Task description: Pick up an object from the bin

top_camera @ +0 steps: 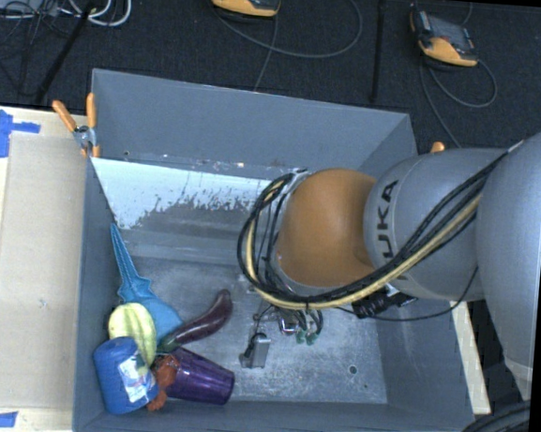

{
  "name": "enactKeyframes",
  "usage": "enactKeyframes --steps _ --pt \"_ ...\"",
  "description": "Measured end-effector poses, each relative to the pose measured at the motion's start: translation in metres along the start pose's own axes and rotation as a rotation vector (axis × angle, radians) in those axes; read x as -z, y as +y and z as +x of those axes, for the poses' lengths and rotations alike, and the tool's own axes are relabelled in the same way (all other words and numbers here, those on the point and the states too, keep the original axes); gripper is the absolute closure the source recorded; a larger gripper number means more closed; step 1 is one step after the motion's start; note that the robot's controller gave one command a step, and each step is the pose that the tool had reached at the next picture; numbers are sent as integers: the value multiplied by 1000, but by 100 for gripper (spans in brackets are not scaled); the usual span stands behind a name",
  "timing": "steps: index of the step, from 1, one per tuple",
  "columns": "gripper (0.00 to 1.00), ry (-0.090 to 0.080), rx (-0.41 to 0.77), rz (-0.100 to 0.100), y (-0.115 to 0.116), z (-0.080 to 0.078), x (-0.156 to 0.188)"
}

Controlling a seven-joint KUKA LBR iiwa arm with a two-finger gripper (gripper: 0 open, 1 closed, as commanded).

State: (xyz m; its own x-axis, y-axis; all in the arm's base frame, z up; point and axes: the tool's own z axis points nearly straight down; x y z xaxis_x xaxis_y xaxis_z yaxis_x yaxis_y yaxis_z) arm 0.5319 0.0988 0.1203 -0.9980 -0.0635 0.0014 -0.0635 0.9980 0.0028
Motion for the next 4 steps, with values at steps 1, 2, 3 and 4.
enactKeyframes --steps 1,2,3,4 --pt "0 -2 88 4 9 -22 -7" --pt "0 -4 -176 1 20 -38 -28" --pt "100 0 68 3 28 -43 -46" --pt "100 0 67 2 28 -43 -46"
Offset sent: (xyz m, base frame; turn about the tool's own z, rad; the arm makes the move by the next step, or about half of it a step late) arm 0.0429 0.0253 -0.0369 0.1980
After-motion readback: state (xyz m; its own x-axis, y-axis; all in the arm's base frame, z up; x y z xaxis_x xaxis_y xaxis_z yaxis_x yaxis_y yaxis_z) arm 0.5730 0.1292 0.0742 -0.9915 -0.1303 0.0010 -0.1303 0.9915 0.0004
